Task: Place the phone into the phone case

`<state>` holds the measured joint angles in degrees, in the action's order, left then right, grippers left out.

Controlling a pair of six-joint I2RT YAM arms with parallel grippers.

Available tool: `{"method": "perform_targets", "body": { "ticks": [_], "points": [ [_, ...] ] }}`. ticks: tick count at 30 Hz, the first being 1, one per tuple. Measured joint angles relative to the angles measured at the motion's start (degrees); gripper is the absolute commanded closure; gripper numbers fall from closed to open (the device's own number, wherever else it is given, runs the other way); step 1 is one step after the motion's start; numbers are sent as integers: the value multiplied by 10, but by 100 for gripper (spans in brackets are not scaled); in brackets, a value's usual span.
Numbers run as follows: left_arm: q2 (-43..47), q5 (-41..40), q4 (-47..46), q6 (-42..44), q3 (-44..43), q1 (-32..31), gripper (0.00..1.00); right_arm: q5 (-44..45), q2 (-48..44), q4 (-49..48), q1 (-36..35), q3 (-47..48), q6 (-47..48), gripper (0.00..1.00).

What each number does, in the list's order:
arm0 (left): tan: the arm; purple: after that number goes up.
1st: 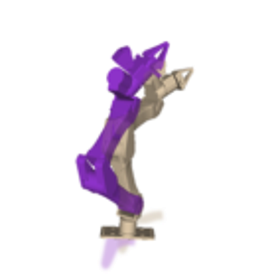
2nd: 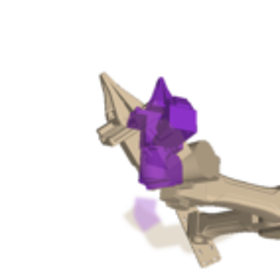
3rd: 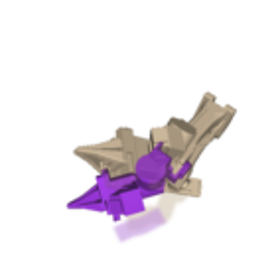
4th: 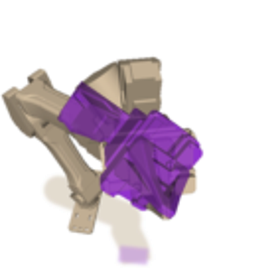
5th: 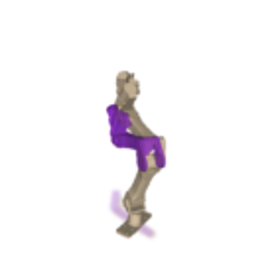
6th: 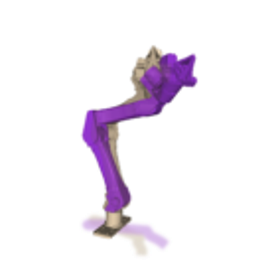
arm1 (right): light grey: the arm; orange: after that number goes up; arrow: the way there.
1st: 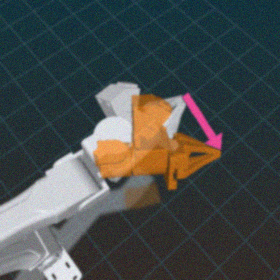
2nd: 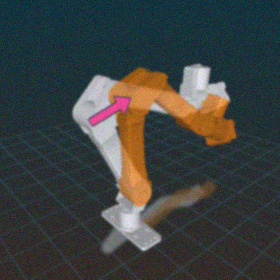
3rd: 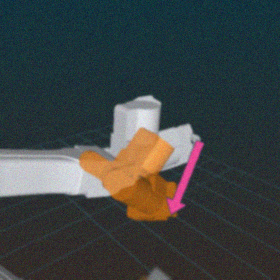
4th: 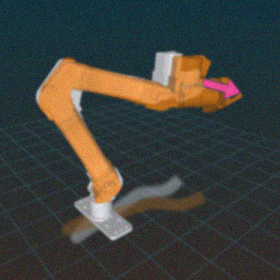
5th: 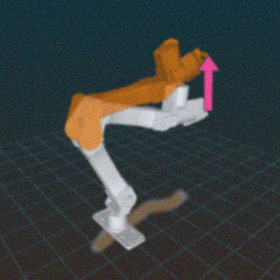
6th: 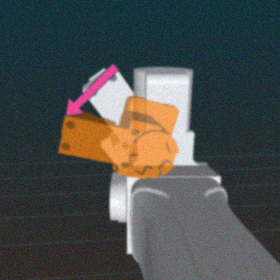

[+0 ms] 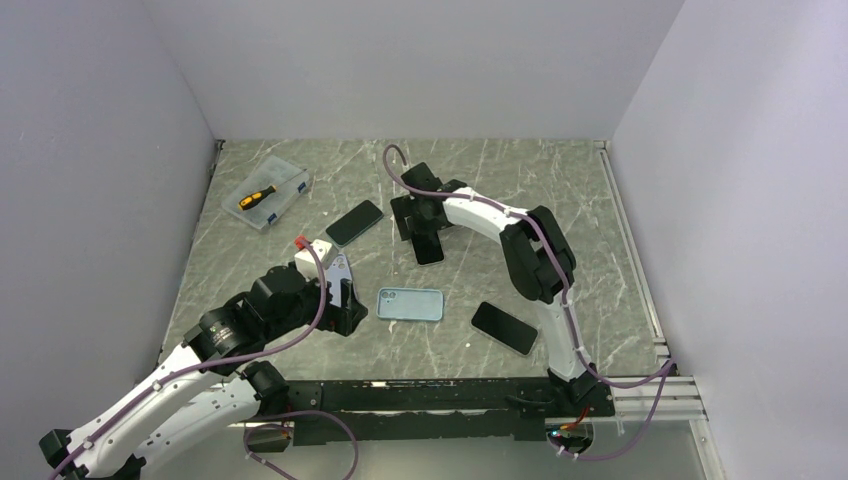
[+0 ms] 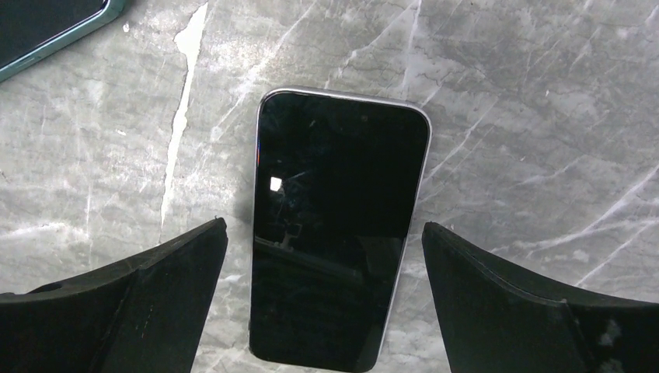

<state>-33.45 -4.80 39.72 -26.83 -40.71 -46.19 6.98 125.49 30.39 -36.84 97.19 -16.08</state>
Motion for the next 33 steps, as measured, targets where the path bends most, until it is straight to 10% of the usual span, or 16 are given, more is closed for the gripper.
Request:
{"method": "perform_targets", "body": {
  "ticks": [14,33],
  "points": [
    [0,0,0,0,0,0,1,6,17,-1,-2,6,-2,10],
    [-46,-10,-1,-26,0,14,1,21,4,-54,-10,-30,6,54]
  ]
}}
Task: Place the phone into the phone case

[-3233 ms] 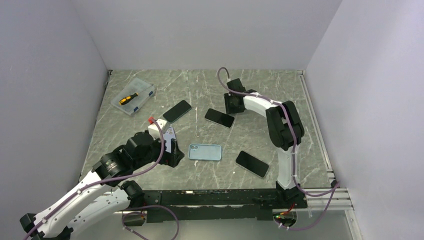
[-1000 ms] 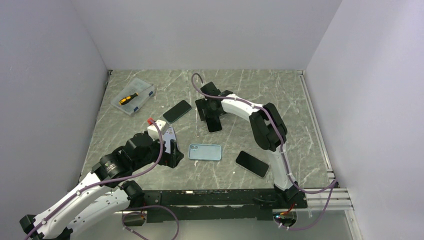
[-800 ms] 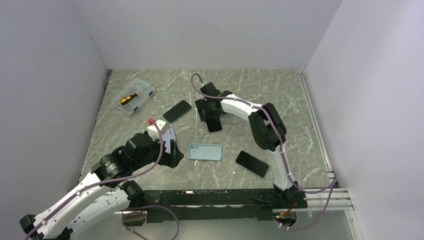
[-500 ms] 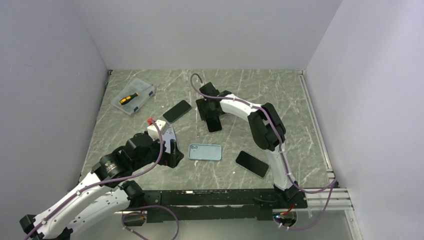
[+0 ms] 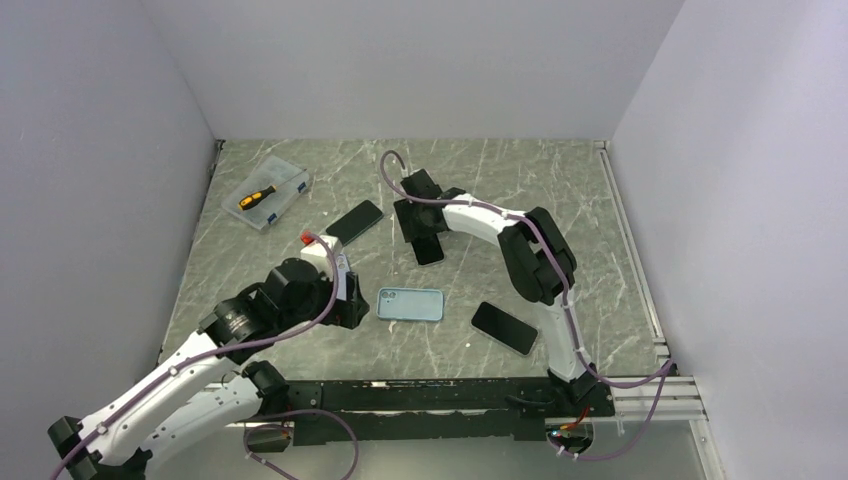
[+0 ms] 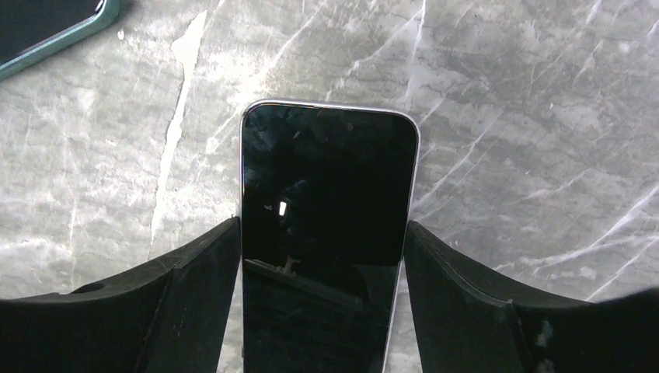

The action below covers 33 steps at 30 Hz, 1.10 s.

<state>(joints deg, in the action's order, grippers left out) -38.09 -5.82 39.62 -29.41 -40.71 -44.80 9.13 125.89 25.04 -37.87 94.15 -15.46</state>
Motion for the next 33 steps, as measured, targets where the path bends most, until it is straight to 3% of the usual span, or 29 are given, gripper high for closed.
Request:
{"method": "perform_targets", "body": {
  "ticks": [10,20,33],
  "points": [
    [-65,33,-44,-13,-3,50,1,-8,-62,-42,0,-99,43,55],
    [-171,125,-132,-34,-8,132,1,-28,-130,-67,0,-197,99,55],
    [-356,226,-197,-45,-98,191,4,-91,-205,-156,1,-306,162,56]
  ]
}}
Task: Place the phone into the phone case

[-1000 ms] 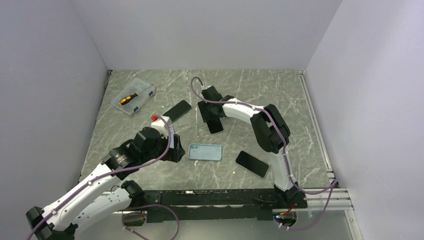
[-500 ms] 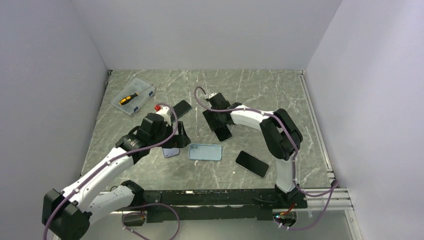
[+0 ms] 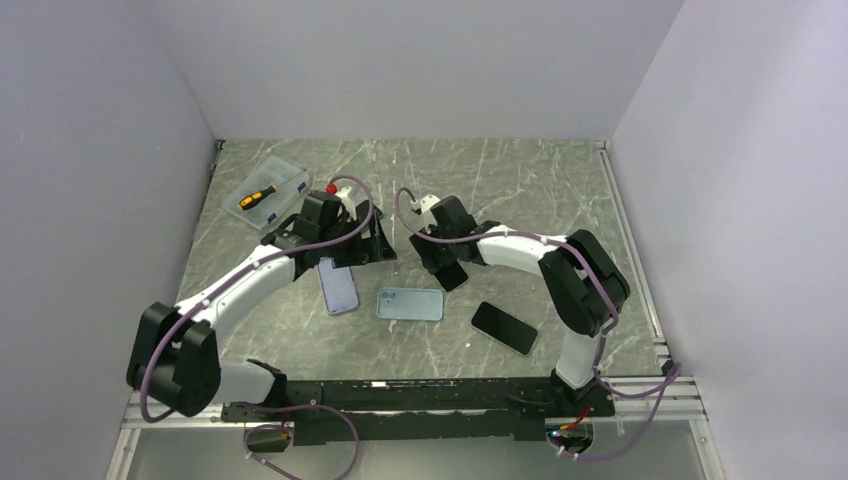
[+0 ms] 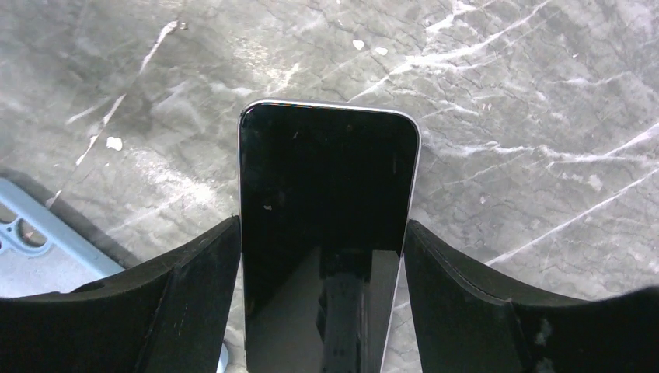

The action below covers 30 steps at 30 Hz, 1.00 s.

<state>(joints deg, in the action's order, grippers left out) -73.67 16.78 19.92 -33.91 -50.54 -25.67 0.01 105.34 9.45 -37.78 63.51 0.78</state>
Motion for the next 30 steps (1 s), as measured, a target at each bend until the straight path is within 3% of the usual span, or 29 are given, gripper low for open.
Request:
{"method": "perform_targets", "body": {
  "ticks": [18,30],
  "points": [
    [-195,114,-34,-2,-100,19,11,-96,-61,-120,6,-94,56,55],
    [-325,177,-59,2,-187,19,26,-129,-80,-149,6,-118,71,55]
  ]
}}
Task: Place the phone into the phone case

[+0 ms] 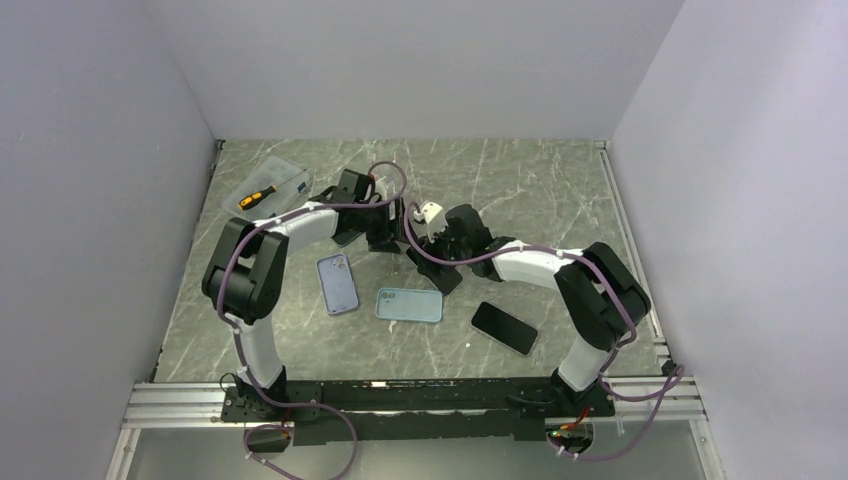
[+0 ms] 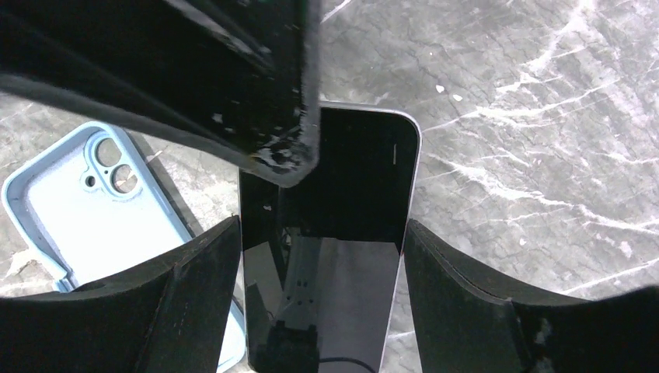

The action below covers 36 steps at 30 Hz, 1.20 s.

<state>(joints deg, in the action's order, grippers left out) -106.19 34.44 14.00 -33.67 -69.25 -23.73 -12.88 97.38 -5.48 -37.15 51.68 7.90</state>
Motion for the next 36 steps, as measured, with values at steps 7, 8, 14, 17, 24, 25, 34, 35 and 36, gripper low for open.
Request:
{"method": "perform_targets", "body": {
  "ticks": [7,8,14,17,24,25,34,35,36],
  "points": [
    [-49,41,-32,-3,-5,0,36,-8,-1,-11,0,-8,5,55],
    [-52,45,-35,-4,-5,0,39,-8,-1,-11,0,-9,6,55],
    [-55,69,-48,-1,-5,0,56,-9,-3,-12,0,-9,7,55],
    [-56,79,-51,-1,-5,0,61,-10,-3,-12,1,-9,7,55],
    [-63,89,-62,0,-5,3,85,-10,-5,-14,3,-9,7,54],
    [-63,97,-66,1,-5,4,90,-11,-6,-14,4,-9,7,54],
    [-63,143,-107,5,-1,9,100,-20,-15,-14,12,-9,6,27],
    [-63,144,-112,4,2,10,100,-20,-15,-14,12,-9,6,23],
    [-63,145,-116,2,4,10,100,-20,-15,-14,12,-9,7,20]
  ]
}}
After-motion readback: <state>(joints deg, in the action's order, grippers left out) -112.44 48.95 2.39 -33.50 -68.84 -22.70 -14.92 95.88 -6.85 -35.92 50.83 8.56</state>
